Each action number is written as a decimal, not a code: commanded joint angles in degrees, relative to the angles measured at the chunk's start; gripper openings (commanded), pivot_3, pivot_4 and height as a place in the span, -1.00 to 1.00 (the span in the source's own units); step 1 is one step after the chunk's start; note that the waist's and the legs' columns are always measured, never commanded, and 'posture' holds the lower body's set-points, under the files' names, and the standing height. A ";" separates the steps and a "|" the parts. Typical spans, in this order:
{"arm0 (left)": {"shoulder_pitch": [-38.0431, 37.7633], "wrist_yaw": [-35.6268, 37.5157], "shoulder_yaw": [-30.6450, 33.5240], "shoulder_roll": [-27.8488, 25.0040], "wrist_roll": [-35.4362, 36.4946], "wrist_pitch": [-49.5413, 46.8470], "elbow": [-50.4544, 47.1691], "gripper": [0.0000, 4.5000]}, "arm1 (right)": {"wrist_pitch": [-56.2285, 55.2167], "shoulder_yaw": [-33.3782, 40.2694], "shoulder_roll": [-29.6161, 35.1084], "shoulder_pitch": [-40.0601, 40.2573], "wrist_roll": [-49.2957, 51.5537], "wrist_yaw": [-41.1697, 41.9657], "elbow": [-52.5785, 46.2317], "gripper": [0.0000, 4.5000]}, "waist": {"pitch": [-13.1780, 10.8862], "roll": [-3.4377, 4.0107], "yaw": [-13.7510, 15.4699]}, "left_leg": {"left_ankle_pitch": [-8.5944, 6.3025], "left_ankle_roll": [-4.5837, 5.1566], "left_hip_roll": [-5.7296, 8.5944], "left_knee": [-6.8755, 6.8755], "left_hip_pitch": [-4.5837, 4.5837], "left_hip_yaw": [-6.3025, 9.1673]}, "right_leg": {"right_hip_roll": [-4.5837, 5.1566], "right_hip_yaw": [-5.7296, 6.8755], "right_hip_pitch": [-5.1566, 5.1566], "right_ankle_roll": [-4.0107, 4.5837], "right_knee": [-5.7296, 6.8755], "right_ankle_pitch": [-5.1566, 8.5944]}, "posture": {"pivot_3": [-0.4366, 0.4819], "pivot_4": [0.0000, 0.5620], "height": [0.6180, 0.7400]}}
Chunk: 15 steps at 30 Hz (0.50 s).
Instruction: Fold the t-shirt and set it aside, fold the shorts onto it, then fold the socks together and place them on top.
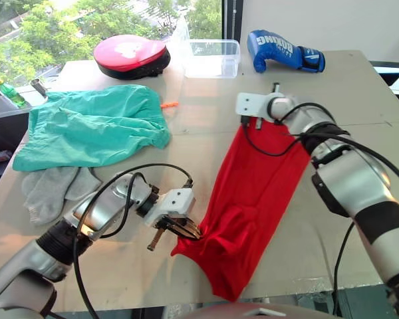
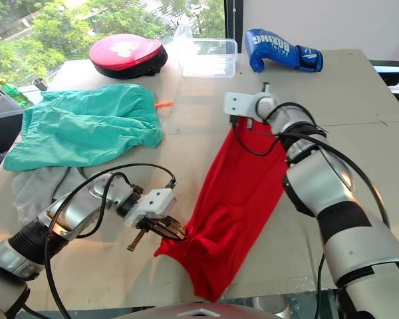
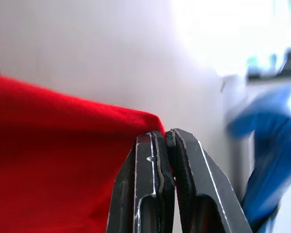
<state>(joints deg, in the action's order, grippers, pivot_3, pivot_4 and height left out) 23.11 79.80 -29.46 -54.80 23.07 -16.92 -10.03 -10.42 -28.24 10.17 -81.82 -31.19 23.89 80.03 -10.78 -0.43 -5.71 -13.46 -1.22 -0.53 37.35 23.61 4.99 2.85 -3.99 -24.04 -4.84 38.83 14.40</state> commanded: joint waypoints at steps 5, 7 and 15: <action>-8.39 -5.21 4.25 0.25 -0.96 -5.42 -10.31 -0.99 | -8.65 0.59 -10.32 -3.59 -1.59 -3.37 -0.75 -1.00 | 0.00 0.02 0.01 | 0.00 0.00 -0.02 -0.02 0.00 0.03 | -0.04 0.00 -0.05 0.02 0.04 0.01 | -0.05 -0.47 0.85; -11.28 -5.12 5.59 -0.83 0.07 -6.76 -13.18 -0.99 | -12.40 0.63 -12.04 -3.42 -1.59 -0.40 -0.78 -1.00 | -0.01 0.03 0.13 | 0.00 0.00 -0.01 -0.02 0.01 0.04 | -0.04 0.00 -0.05 0.02 0.03 0.01 | -0.05 -0.47 0.85; -17.25 -6.06 11.45 -1.63 0.89 -8.16 -14.39 -0.56 | -11.51 1.71 -10.56 -3.51 -2.18 1.78 -0.58 0.09 | -0.02 0.04 0.34 | 0.07 -0.11 -0.01 -0.03 0.00 0.08 | -0.04 0.05 -0.05 0.03 0.07 0.01 | -0.05 -0.47 0.85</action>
<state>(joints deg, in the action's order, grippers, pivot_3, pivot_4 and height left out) 6.33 74.28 -20.12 -56.15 23.38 -24.68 -24.52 -22.77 -28.18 -1.47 -83.86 -34.02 25.89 80.10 -10.80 -0.39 -5.37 -13.39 -1.35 -0.54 37.32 23.60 5.08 2.81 -3.94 -24.09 -4.81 38.92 14.41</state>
